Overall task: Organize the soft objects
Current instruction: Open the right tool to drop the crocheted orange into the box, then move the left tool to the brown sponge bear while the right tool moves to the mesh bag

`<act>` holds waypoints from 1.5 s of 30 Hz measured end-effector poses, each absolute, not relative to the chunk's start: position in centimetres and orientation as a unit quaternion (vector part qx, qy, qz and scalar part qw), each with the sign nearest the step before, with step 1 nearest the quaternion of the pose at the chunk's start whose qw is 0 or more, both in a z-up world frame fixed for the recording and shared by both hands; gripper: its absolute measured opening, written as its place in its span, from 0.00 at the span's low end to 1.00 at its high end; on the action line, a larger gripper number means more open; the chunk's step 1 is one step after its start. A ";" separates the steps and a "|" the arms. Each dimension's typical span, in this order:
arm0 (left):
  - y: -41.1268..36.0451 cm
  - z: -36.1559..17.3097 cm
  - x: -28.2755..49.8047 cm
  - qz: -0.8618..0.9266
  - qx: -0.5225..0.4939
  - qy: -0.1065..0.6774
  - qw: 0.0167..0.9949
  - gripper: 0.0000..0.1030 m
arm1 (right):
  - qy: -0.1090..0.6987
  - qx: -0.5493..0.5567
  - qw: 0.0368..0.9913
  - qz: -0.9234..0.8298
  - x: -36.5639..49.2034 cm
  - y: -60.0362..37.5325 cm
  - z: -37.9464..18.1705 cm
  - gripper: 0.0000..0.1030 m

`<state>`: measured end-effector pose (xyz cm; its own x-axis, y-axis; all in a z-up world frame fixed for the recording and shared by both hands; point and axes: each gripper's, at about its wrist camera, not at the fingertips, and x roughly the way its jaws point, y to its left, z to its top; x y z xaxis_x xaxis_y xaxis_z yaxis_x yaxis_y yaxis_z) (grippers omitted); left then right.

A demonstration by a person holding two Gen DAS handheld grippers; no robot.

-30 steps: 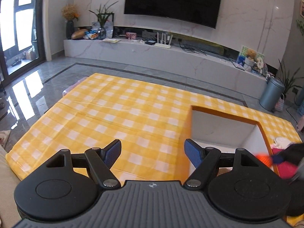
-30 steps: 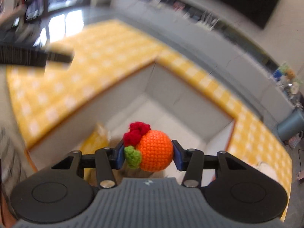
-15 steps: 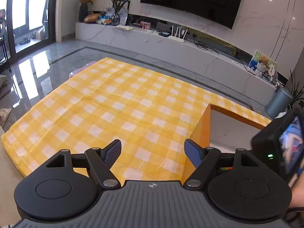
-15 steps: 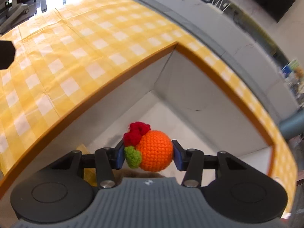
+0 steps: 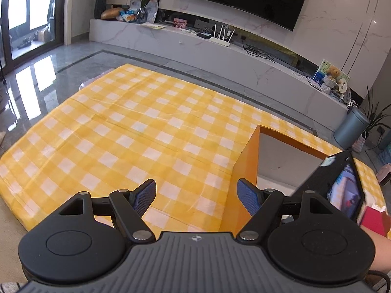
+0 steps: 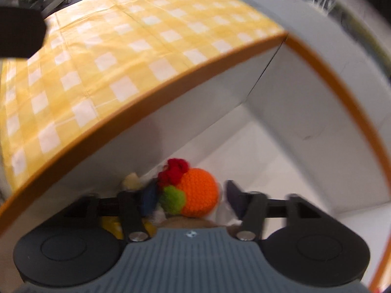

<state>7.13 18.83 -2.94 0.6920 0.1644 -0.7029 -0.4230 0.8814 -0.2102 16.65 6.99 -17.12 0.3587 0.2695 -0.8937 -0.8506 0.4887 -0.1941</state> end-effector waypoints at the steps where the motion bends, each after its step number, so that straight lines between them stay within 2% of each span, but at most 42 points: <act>1: 18.7 -2.8 7.1 0.164 -0.177 0.356 0.903 0.86 | 0.404 -0.351 0.758 0.373 16.3 6.8 -16.9 0.79; 5: 18.6 -2.1 6.9 0.167 -0.179 0.347 0.905 0.86 | 0.369 -0.342 0.770 0.392 15.4 5.6 -14.9 0.93; 13: 16.7 0.3 6.4 0.152 -0.148 0.318 0.924 0.86 | 0.292 -0.310 0.827 0.367 13.8 2.0 -9.0 0.93; 20: 12.8 2.7 5.4 0.106 -0.123 0.281 0.946 0.86 | 0.241 -0.256 0.873 0.339 13.2 -5.0 -2.8 0.95; 27: 7.2 3.2 4.9 0.060 -0.072 0.280 0.955 0.86 | 0.203 -0.214 0.935 0.196 12.6 -15.9 2.0 0.97; 35: 0.4 3.0 5.2 0.012 -0.006 0.290 0.957 0.86 | 0.176 -0.120 0.977 0.013 11.8 -29.2 -0.1 0.97; 39: -4.0 2.6 6.3 -0.020 0.020 0.298 0.954 0.86 | 0.233 -0.077 0.968 -0.060 13.2 -35.2 -2.8 0.97; 45: -11.0 1.3 9.7 -0.091 0.008 0.326 0.941 0.86 | 0.306 0.046 0.938 -0.155 15.2 -43.3 -7.3 0.97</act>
<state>9.70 -11.04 1.27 0.7710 -0.1666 -0.6147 0.1773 0.9832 -0.0441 15.16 -43.26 -7.32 0.7651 -0.2621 -0.5882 0.3181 0.9480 -0.0086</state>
